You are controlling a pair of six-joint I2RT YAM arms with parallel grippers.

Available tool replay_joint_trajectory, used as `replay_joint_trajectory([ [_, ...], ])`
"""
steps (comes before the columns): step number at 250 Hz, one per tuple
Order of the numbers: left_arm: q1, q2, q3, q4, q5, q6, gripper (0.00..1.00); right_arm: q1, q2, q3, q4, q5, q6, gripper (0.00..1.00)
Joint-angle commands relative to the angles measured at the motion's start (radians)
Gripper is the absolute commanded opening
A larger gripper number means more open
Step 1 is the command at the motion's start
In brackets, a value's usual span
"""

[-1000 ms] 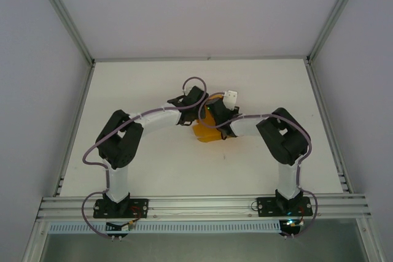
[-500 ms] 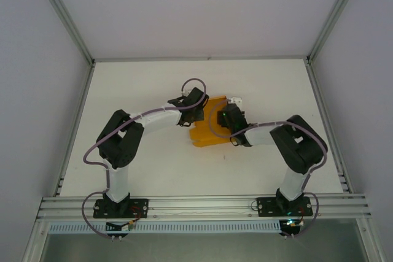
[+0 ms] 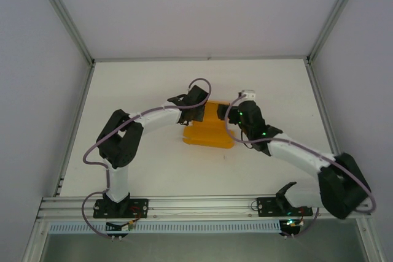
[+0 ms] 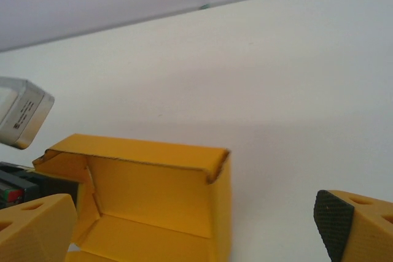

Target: Assemble paper box

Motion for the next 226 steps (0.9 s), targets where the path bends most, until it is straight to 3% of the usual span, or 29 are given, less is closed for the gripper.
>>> replay_joint_trajectory([
  [1,0.010,-0.080,0.038,-0.108,0.098,0.244,0.00,-0.018,-0.138,-0.015,-0.215,0.121,0.078,1.00],
  [33,0.007,-0.110,0.094,-0.298,0.233,0.477,0.00,-0.034,-0.299,-0.030,-0.342,0.120,0.116,1.00],
  [72,-0.010,-0.128,0.132,-0.520,0.308,0.712,0.00,-0.047,-0.397,-0.010,-0.483,0.112,0.115,1.00],
  [92,-0.020,-0.112,0.179,-0.635,0.317,0.769,0.00,-0.048,-0.405,0.010,-0.540,0.099,0.116,1.00],
  [226,-0.151,0.128,0.369,-0.800,-0.001,0.851,0.00,-0.071,-0.334,0.044,-0.616,0.087,0.093,1.00],
])
